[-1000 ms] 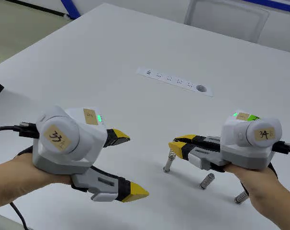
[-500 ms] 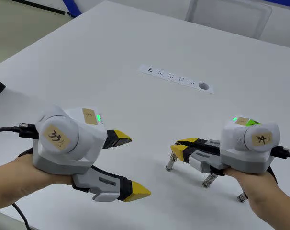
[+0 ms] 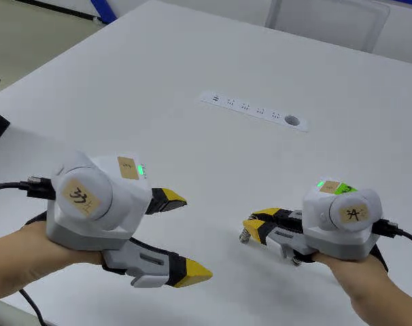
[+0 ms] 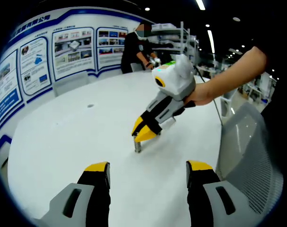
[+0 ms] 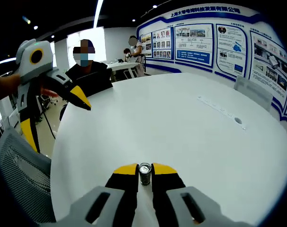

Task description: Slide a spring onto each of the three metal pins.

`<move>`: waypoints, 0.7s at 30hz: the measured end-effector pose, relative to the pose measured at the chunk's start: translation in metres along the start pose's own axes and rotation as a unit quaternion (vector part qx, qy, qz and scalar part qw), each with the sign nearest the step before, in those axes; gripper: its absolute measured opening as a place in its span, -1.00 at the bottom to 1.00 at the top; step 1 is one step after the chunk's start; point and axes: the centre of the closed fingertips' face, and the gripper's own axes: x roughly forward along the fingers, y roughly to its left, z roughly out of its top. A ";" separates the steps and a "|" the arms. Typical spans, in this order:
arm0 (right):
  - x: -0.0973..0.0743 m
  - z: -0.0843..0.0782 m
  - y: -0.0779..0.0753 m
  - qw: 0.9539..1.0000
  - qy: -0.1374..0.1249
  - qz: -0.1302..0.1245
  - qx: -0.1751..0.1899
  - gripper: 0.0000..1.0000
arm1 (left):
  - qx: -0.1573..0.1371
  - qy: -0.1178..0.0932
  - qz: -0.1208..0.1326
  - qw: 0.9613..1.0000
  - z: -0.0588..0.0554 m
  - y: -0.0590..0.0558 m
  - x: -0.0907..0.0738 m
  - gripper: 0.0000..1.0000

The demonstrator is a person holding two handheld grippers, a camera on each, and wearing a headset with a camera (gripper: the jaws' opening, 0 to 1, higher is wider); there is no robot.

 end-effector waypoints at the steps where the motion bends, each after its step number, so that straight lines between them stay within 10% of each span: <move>1: 0.000 -0.001 0.000 1.000 0.003 -0.001 -0.003 -0.77 | 0.000 0.000 0.000 1.000 0.000 0.000 0.000 0.33; 12: 0.003 -0.009 0.002 1.000 0.021 0.002 0.001 -0.76 | 0.002 0.014 -0.004 1.000 -0.009 -0.003 0.002 0.32; 21: -0.004 -0.008 -0.001 1.000 0.026 0.000 0.005 -0.66 | -0.007 -0.009 -0.004 1.000 0.010 -0.004 0.002 0.33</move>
